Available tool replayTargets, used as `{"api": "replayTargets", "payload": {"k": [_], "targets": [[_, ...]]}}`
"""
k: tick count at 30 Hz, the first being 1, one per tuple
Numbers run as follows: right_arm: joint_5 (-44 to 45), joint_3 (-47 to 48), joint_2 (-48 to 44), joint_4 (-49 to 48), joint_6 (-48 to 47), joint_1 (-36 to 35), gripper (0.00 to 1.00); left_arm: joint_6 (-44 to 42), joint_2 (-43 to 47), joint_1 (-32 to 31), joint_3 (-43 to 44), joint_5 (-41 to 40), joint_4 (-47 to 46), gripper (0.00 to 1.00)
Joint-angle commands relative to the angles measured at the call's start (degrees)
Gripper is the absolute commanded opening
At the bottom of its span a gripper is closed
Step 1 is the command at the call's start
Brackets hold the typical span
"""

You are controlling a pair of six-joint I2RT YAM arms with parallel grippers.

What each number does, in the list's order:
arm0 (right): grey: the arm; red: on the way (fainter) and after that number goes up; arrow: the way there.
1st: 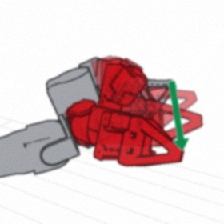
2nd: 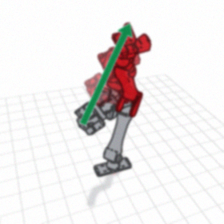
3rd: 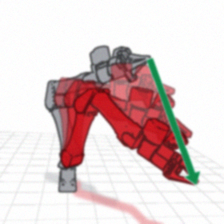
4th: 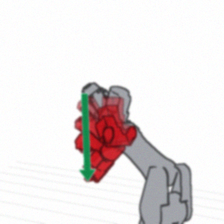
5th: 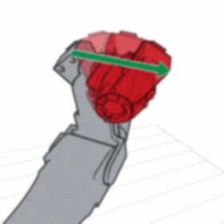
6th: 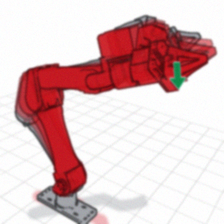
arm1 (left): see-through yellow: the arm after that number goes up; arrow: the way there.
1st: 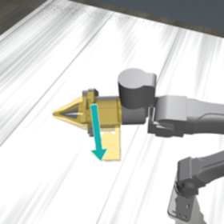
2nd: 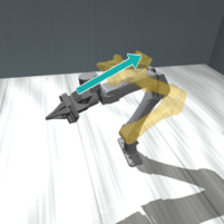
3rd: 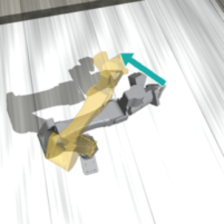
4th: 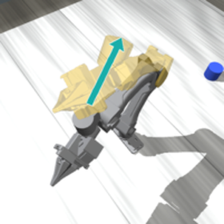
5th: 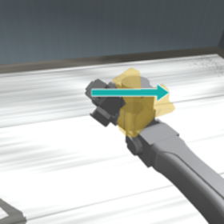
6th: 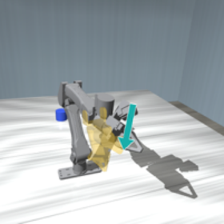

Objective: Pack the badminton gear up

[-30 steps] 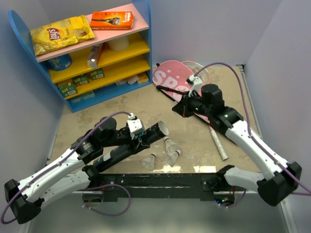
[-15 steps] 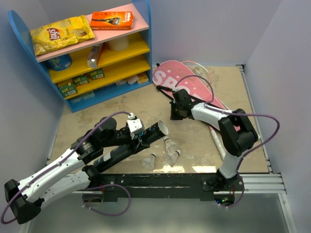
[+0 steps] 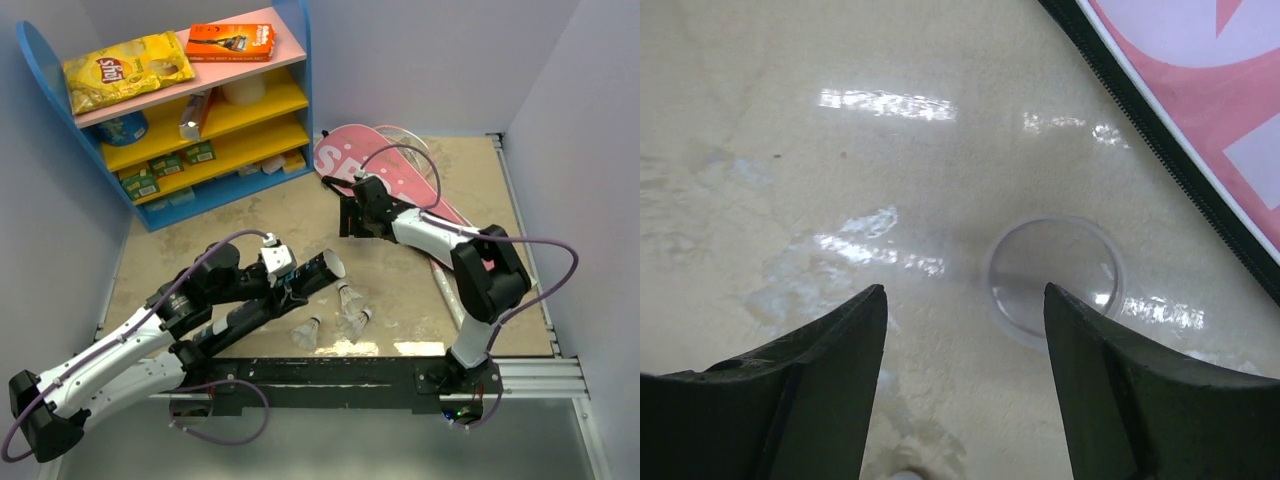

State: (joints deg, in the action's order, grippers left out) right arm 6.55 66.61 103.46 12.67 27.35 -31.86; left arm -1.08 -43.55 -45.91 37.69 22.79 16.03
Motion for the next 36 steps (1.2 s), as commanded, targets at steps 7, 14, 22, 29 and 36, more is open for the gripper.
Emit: {"api": "replayTargets", "payload": {"k": [7, 14, 22, 29, 36], "targets": [[0.57, -7.8, -22.74, 7.53, 3.4, -2.86, 0.69, 0.64, 1.89, -0.5, 0.8, -3.62, -1.35, 0.0], [-3.3, -16.07, -32.52, 12.11, 6.48, -6.89, 0.68, 0.73, 2.5, -0.49, 0.89, -5.91, -1.53, 0.0], [-6.45, -23.71, -44.47, 11.6, 18.95, -10.24, 0.68, 0.64, 2.51, -0.5, 0.89, -6.35, -1.27, 0.0], [-10.84, -32.32, -49.32, 7.03, 29.33, -12.35, 0.68, 0.73, 2.33, -0.5, 0.98, -5.91, -1.18, 0.0], [-11.56, -36.63, -47.91, -0.17, 37.14, -13.93, 0.68, 0.73, 2.42, -0.5, 0.89, -5.74, -1.18, 0.0]]}}
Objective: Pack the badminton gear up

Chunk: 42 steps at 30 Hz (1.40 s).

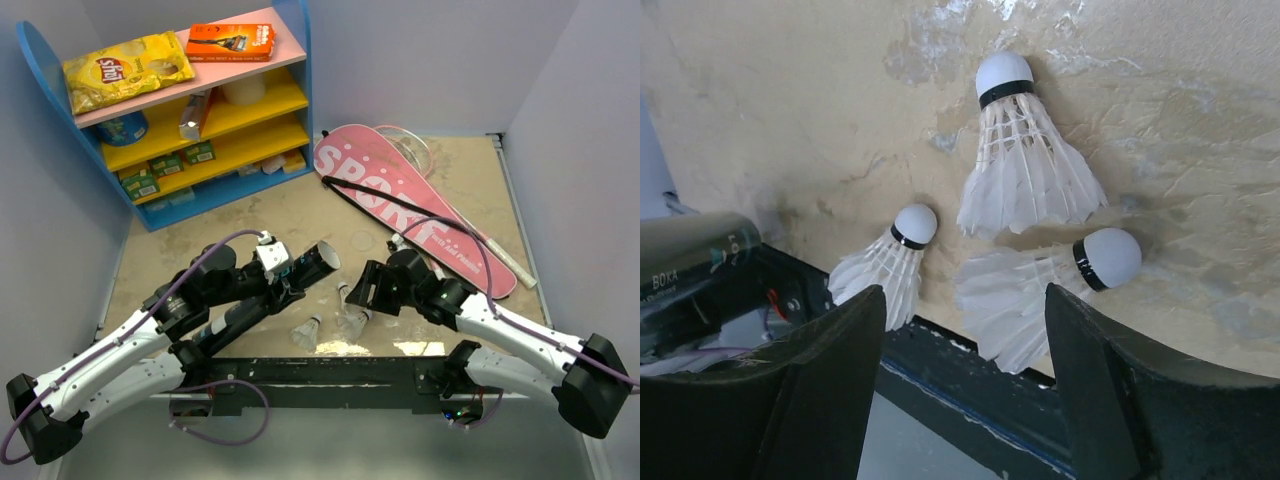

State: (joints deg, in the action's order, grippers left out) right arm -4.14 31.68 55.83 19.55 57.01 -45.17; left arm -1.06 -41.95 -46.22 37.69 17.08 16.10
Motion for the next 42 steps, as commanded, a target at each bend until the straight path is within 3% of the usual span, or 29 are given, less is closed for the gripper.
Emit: {"api": "replayTargets", "payload": {"k": [1, 9, 24, 34, 42], "targets": [[-0.87, -2.84, -0.2, -8.03, 8.45, -0.71, 0.68, 0.71, 0.65, -0.19, 0.89, -0.03, -1.33, 0.0], [1.41, -8.3, -0.55, -17.08, 17.94, -1.06, 0.67, 0.62, 0.47, -0.19, 0.89, 0.15, -1.33, 0.0], [7.74, -12.34, 2.17, -27.89, 23.23, -1.06, 0.63, 0.62, -0.14, -0.19, 0.72, 0.15, -1.33, 0.0], [12.92, -9.63, 5.69, -26.67, 22.0, -0.98, 0.6, 0.62, -0.23, -0.19, 0.72, 0.06, -1.42, 0.0], [14.95, -7.16, 8.32, -25.26, 19.89, -1.06, 0.46, 0.62, -0.15, -0.45, 0.72, -0.12, -1.33, 0.0]]}}
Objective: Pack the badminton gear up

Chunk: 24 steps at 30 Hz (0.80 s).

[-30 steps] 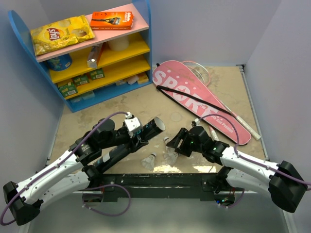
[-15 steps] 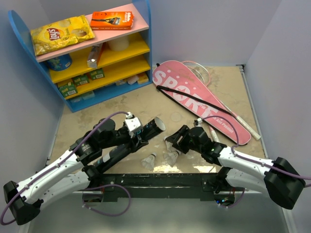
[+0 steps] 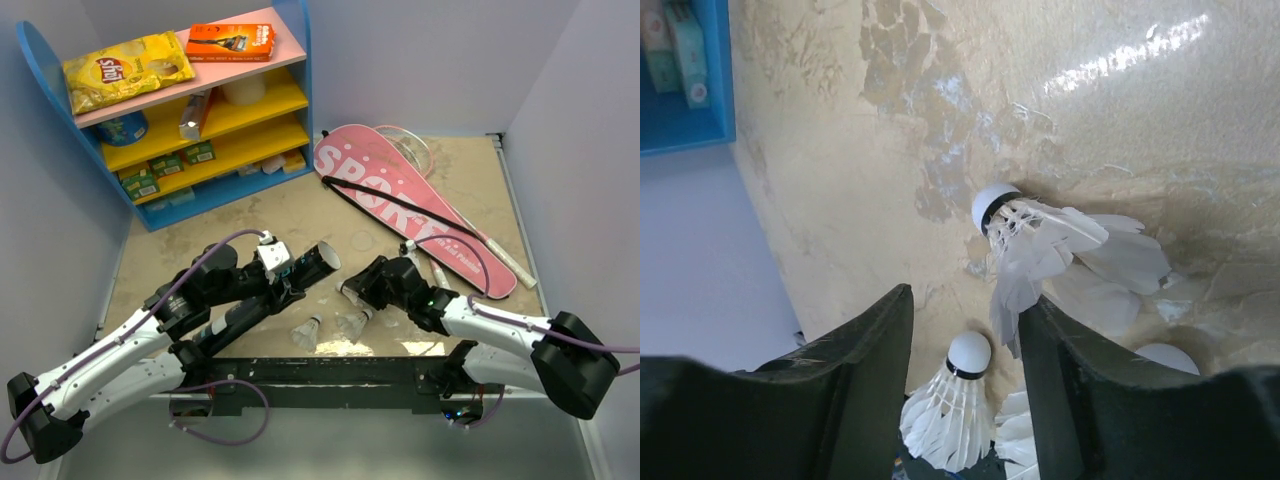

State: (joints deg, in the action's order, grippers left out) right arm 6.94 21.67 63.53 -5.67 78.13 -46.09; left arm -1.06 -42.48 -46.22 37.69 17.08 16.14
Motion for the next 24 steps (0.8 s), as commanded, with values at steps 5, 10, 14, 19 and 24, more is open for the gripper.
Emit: {"api": "replayTargets", "payload": {"k": [5, 10, 14, 19, 24], "targets": [[4.22, 3.2, 1.51, -0.22, -1.92, -0.23, 0.36, 0.71, 0.47, -0.63, 0.72, -0.21, -1.38, 0.0], [4.66, 3.11, 1.69, -0.22, -2.28, -0.06, 0.2, 0.71, 0.47, -0.63, 0.72, -0.47, -1.38, 0.0], [5.01, 3.29, 2.04, -0.22, -3.94, -0.15, 0.0, 0.71, 0.47, -0.63, 0.72, -0.56, -1.2, 0.0], [7.55, 7.85, -1.29, 5.49, -10.09, -0.15, 0.0, 0.71, 0.47, -0.72, 0.63, -1.0, -1.2, 0.0], [9.76, 16.27, -8.76, 14.54, -23.09, 0.2, 0.0, 0.71, 0.03, -0.89, 0.63, -1.17, -1.29, 0.0]]}}
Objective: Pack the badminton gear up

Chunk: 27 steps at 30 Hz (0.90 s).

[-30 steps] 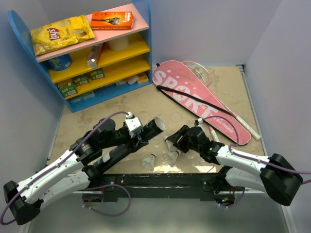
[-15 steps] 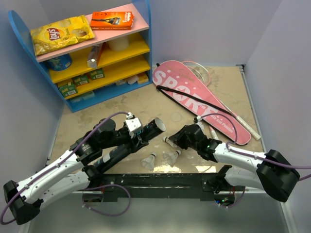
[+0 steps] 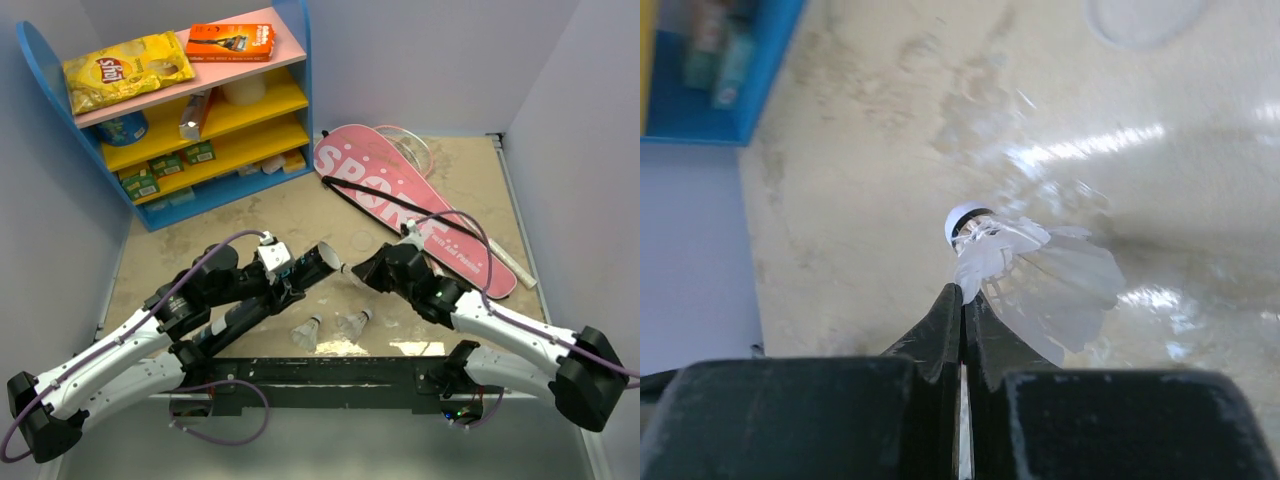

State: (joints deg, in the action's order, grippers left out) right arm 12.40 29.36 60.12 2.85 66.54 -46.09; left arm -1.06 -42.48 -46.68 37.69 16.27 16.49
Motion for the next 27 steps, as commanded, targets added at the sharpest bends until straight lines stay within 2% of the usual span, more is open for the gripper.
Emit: {"api": "replayTargets", "payload": {"k": [1, 5, 10, 16, 27], "targets": [[4.21, 10.26, -5.71, 7.42, -15.53, 0.29, 0.0, 0.62, -0.06, -0.43, 0.63, -0.36, -1.64, 0.0], [1.76, 20.17, -6.41, 14.96, -25.39, 0.29, 0.0, 0.71, -0.58, -0.35, 0.63, -0.36, -1.64, 0.0], [-0.71, 27.58, -8.0, 23.06, -33.92, 0.29, 0.0, 0.62, -0.68, -0.43, 0.45, -0.01, -1.73, 0.0], [-7.29, 34.79, -8.26, 30.8, -40.26, 0.29, 0.0, -0.26, -0.32, -0.43, -0.07, 1.56, -2.25, 0.0], [-23.03, 40.42, -9.76, 37.66, -45.89, 0.3, 0.0, -1.84, -0.41, -0.61, -0.43, 12.28, -3.4, 0.0]]}}
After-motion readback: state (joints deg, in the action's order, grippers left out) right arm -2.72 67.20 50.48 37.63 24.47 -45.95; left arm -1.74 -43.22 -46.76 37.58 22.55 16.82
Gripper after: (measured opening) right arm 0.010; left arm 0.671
